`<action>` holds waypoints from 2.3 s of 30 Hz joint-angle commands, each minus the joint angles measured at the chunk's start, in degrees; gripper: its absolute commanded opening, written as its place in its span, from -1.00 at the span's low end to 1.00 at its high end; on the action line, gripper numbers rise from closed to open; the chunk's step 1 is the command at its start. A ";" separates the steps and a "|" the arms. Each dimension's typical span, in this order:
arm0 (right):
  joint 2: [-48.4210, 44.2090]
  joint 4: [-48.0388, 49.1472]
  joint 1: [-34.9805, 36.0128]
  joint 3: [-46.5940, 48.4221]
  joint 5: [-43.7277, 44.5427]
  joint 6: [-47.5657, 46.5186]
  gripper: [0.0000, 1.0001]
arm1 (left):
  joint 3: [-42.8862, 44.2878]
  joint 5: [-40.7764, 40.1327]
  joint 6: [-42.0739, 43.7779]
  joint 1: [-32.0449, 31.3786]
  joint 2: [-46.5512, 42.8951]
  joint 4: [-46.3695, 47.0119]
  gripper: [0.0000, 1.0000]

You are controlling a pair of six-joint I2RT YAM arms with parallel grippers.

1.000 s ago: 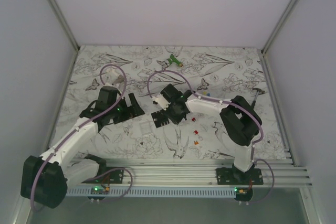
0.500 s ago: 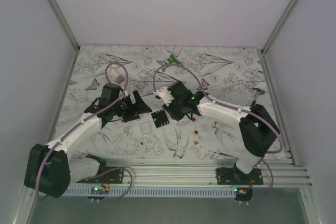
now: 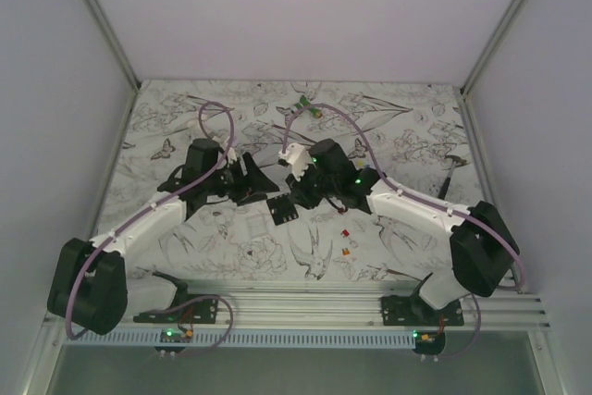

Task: Snap on the fuse box
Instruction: Install the fuse at the fuse box base.

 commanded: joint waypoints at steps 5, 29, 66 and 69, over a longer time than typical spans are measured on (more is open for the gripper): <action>-1.63 8.99 -0.38 -1.88 -5.71 2.78 -0.51 | 2.78 2.06 -0.78 -2.03 2.34 2.89 0.01; -0.68 14.32 -0.95 -3.42 -10.55 5.25 -0.52 | 2.90 0.33 -2.01 -3.82 5.57 4.07 -0.51; -12.63 75.53 -3.50 -28.35 -2.61 59.69 0.09 | -0.53 -14.72 -9.58 -5.98 -18.77 9.26 -1.00; -10.83 79.12 -3.38 -27.71 -3.53 61.89 0.08 | -0.98 -16.02 -11.26 -6.81 -20.62 10.34 -1.00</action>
